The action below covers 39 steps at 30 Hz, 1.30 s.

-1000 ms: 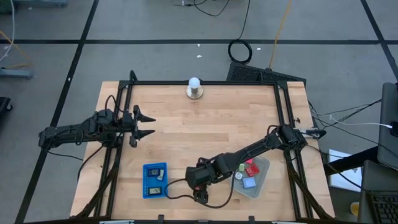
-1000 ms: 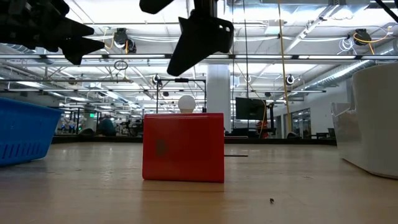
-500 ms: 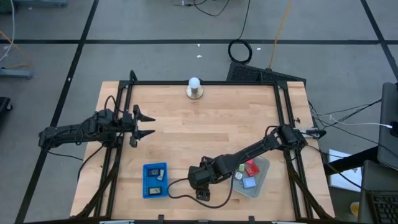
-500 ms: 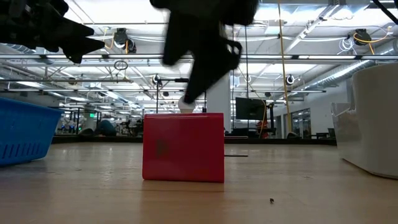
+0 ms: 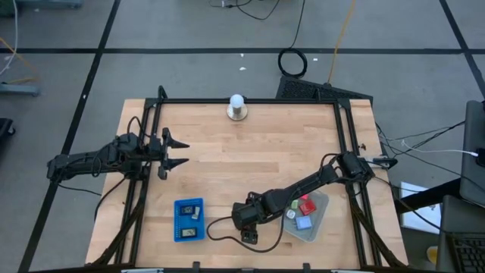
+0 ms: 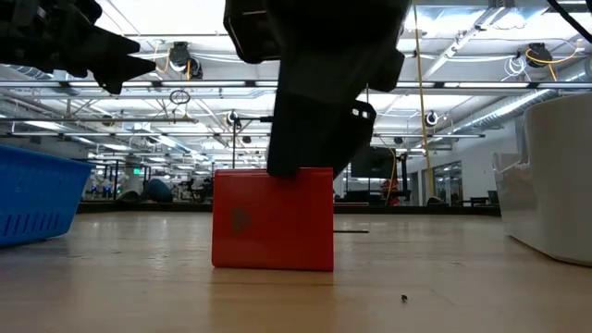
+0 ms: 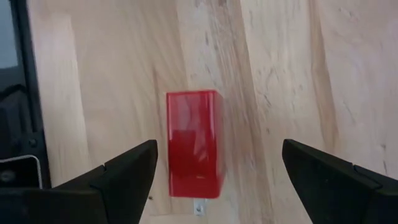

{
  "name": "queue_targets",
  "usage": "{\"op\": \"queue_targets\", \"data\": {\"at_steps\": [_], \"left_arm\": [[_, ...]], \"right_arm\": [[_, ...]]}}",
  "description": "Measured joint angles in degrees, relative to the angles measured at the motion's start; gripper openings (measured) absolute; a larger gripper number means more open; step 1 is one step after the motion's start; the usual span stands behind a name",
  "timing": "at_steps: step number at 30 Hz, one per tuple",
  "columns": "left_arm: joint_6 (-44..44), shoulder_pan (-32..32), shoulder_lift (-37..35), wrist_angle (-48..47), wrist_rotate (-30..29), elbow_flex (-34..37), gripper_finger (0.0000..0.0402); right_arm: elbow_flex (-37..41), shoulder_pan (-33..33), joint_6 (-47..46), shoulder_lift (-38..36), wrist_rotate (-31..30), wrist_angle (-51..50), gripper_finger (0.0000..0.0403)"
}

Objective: Pick & Place Office items
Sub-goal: Put the red charger adapter into the gray bin

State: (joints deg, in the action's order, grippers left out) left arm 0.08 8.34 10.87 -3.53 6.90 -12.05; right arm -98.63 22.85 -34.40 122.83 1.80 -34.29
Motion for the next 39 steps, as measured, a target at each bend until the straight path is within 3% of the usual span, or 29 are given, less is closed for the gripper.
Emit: {"op": "queue_targets", "data": {"at_steps": [26,31,39], "left_arm": [[0.24,0.00,-0.02,-0.16,0.03,-0.02,0.0244],[0.22,0.00,-0.02,-0.20,0.04,-0.02,0.0244],[0.20,0.00,0.00,-0.99,0.03,-0.02,0.0244]], "right_arm": [[7.45,0.12,-2.80,-0.09,-0.22,7.68,0.0328],[7.56,0.11,-2.75,-0.09,-0.24,8.06,0.0280],[7.63,0.20,-2.64,-0.04,0.09,10.06,0.0151]]}}
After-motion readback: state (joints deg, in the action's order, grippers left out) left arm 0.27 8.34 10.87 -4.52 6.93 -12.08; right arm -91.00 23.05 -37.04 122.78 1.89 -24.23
